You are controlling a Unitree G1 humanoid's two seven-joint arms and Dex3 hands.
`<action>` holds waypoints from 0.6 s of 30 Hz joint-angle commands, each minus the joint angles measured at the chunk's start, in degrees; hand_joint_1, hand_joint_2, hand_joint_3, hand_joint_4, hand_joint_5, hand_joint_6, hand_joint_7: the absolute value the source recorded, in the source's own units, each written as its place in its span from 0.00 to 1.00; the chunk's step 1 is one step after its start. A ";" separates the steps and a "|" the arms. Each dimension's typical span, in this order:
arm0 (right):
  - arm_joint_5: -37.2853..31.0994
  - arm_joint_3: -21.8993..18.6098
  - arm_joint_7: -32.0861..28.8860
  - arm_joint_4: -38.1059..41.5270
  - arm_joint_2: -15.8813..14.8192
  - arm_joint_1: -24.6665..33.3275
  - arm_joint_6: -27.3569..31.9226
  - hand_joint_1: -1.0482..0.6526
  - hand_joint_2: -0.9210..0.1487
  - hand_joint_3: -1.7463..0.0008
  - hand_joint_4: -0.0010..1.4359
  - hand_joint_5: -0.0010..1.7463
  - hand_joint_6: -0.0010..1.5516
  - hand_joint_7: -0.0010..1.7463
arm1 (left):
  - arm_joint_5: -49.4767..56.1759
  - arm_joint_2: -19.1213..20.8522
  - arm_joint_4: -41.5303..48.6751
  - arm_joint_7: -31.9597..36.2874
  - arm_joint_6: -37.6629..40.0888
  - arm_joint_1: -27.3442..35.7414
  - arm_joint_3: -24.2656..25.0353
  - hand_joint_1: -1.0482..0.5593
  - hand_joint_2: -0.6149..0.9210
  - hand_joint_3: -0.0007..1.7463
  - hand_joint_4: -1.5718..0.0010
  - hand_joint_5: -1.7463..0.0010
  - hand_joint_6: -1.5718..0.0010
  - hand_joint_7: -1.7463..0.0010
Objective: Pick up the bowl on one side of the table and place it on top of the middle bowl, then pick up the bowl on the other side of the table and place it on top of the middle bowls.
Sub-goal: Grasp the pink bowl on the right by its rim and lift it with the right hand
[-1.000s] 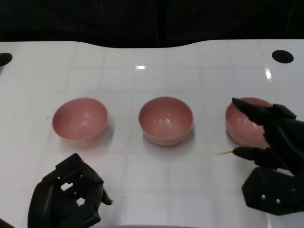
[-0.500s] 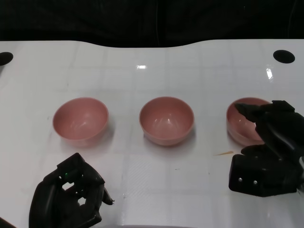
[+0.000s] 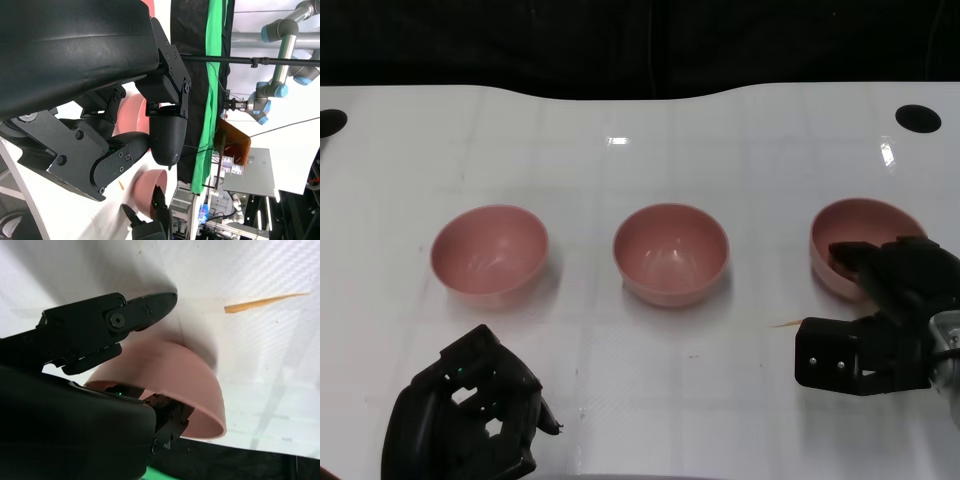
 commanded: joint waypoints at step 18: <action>-1.06 7.52 -28.81 14.74 0.53 -11.34 -16.24 0.50 0.01 0.88 0.61 1.00 0.41 1.00 | 0.16 -0.03 -1.86 0.43 0.66 1.01 -0.35 0.56 0.76 0.61 0.48 0.05 0.51 0.15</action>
